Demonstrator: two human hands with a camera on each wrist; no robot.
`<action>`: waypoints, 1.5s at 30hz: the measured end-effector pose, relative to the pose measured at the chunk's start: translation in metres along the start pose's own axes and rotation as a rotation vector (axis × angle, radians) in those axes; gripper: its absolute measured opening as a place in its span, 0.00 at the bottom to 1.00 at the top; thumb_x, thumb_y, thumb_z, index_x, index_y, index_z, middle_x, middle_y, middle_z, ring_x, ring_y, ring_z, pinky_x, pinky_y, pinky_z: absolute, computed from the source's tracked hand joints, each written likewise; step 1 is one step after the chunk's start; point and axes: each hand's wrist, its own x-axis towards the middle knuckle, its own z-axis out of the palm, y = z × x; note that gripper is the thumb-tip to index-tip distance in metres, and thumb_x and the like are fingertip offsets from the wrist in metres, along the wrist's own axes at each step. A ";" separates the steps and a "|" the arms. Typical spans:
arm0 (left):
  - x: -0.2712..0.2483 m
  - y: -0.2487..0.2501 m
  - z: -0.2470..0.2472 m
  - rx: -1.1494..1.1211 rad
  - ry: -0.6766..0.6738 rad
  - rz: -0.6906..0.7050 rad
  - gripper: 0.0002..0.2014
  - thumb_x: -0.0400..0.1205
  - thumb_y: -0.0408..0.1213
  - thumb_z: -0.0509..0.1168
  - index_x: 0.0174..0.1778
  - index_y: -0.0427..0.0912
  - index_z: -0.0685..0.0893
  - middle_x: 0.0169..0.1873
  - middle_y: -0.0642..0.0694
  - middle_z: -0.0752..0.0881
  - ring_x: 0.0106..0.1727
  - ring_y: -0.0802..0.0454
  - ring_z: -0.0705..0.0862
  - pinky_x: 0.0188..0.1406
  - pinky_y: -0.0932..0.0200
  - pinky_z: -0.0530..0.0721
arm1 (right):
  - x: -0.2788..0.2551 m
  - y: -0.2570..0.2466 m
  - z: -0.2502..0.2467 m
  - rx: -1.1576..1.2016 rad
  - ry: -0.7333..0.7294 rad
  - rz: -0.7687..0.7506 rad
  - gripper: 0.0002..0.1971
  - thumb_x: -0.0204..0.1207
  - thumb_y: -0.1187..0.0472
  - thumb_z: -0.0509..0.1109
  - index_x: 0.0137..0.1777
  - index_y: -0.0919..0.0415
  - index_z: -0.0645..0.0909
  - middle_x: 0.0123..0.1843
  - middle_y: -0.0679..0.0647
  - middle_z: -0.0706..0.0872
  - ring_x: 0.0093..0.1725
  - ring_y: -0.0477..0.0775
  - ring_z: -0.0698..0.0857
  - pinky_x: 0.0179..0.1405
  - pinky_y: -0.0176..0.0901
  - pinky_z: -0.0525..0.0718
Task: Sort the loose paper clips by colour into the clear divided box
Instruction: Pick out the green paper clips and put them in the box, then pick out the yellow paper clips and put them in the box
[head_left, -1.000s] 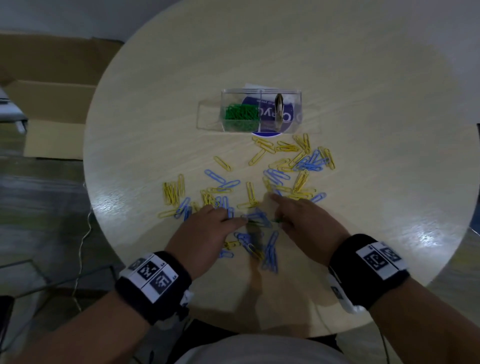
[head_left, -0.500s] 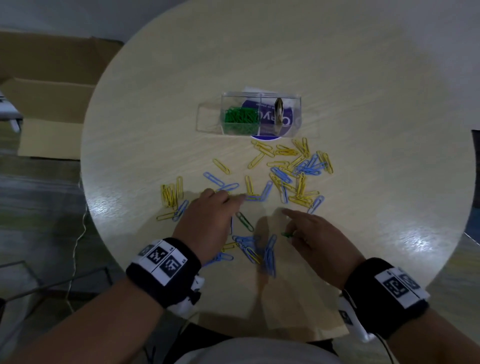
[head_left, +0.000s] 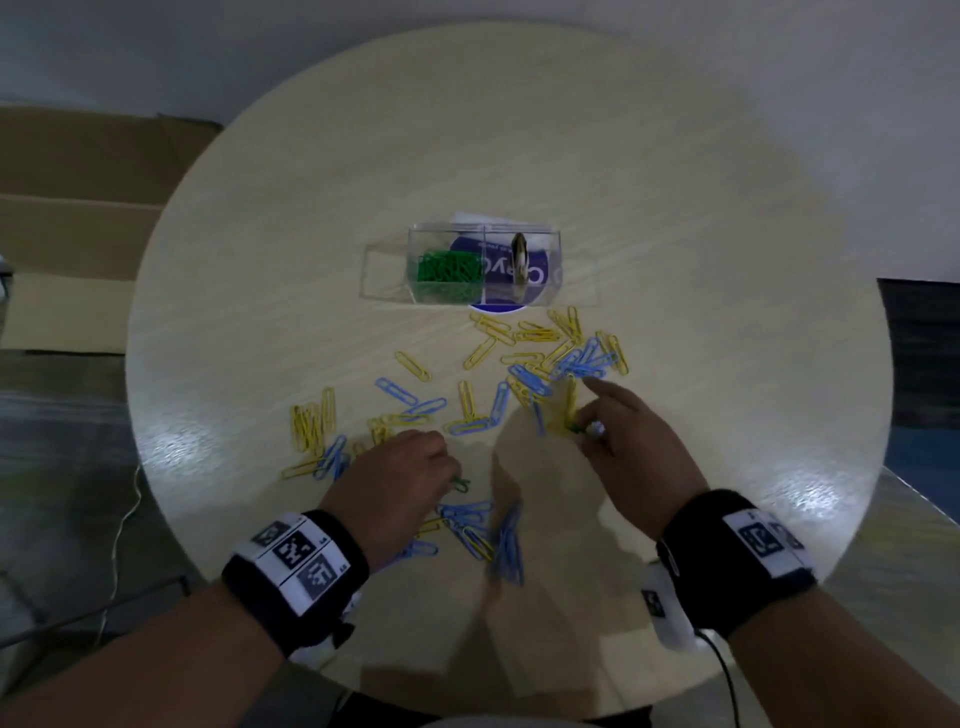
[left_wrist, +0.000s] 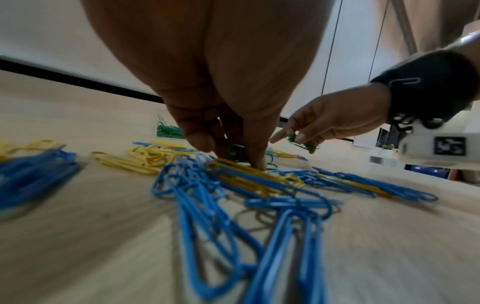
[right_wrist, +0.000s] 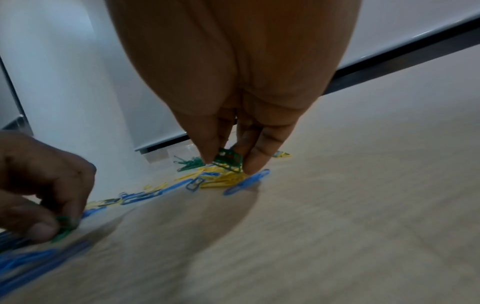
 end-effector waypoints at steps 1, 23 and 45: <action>0.001 0.001 -0.002 0.025 -0.020 -0.007 0.03 0.81 0.41 0.65 0.45 0.48 0.83 0.41 0.48 0.79 0.45 0.44 0.79 0.40 0.47 0.82 | 0.005 0.000 0.001 -0.015 -0.030 0.003 0.05 0.69 0.69 0.71 0.44 0.59 0.82 0.75 0.57 0.76 0.63 0.59 0.84 0.57 0.49 0.82; -0.052 0.012 -0.009 -0.816 0.121 -0.862 0.04 0.80 0.32 0.68 0.40 0.44 0.82 0.32 0.48 0.88 0.30 0.59 0.88 0.39 0.51 0.87 | -0.040 -0.029 0.032 0.181 -0.208 -0.142 0.19 0.71 0.67 0.74 0.60 0.49 0.81 0.50 0.36 0.82 0.43 0.30 0.78 0.44 0.19 0.71; 0.093 -0.064 -0.100 -0.690 0.471 -0.694 0.03 0.81 0.39 0.69 0.44 0.44 0.84 0.35 0.53 0.85 0.28 0.55 0.87 0.27 0.59 0.81 | 0.097 -0.079 -0.021 0.308 0.057 0.024 0.06 0.70 0.60 0.76 0.42 0.48 0.84 0.34 0.43 0.87 0.33 0.38 0.83 0.37 0.31 0.79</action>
